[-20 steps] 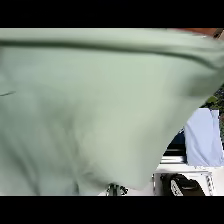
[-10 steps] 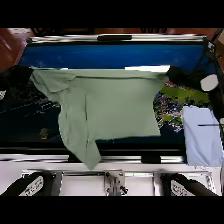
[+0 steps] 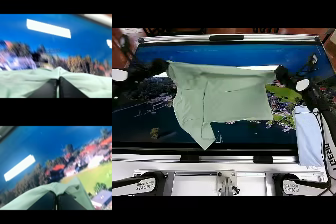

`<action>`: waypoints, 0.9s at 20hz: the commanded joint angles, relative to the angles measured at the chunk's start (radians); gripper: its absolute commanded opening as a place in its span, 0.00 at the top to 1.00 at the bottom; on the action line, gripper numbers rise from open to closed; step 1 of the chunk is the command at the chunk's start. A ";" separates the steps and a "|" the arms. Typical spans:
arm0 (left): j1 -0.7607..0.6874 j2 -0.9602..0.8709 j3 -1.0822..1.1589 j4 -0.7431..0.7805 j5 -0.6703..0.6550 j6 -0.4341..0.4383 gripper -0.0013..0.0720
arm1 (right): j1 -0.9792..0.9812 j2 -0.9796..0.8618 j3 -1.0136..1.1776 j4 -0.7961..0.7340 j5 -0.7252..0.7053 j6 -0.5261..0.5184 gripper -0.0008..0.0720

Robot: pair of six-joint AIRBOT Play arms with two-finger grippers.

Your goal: Fold the shirts.

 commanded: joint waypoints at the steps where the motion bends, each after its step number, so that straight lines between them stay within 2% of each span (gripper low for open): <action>1: -0.033 -0.089 0.011 -0.014 -0.121 -0.114 0.46 | 0.017 -0.038 0.000 0.006 0.130 -0.001 0.82; 2: -0.026 -0.096 0.011 -0.014 -0.161 -0.158 0.17 | 0.019 -0.032 0.000 0.006 0.137 -0.002 0.53; 3: -0.007 -0.093 0.013 -0.014 -0.219 -0.167 0.10 | 0.016 -0.014 0.000 0.004 0.156 -0.021 0.22; 5: 0.090 -0.078 0.056 0.027 -0.434 -0.173 0.14 | -0.031 0.064 0.000 -0.023 0.228 -0.137 0.21; 6: 0.155 -0.074 0.088 0.096 -0.554 -0.225 0.16 | -0.069 0.115 0.000 -0.065 0.286 -0.172 0.21; 8: 0.301 -0.074 0.130 0.262 -0.818 -0.364 0.16 | -0.159 0.202 0.000 -0.137 0.442 -0.178 0.21; 10: 0.409 -0.072 0.085 0.349 -0.996 -0.385 0.16 | -0.244 0.231 0.000 -0.138 0.626 -0.244 0.21; 12: 0.448 -0.050 -0.042 0.345 -1.012 -0.382 0.16 | -0.296 0.218 -0.005 -0.114 0.802 -0.316 0.21; 14: 0.430 -0.009 -0.196 0.329 -0.907 -0.346 0.16 | -0.306 0.196 -0.006 -0.115 0.912 -0.335 0.21; 16: 0.393 0.020 -0.324 0.260 -0.790 -0.297 0.16 | -0.298 0.182 -0.006 -0.097 0.937 -0.334 0.21; 18: 0.345 0.019 -0.404 0.232 -0.715 -0.285 0.16 | -0.283 0.182 -0.006 -0.080 0.917 -0.334 0.21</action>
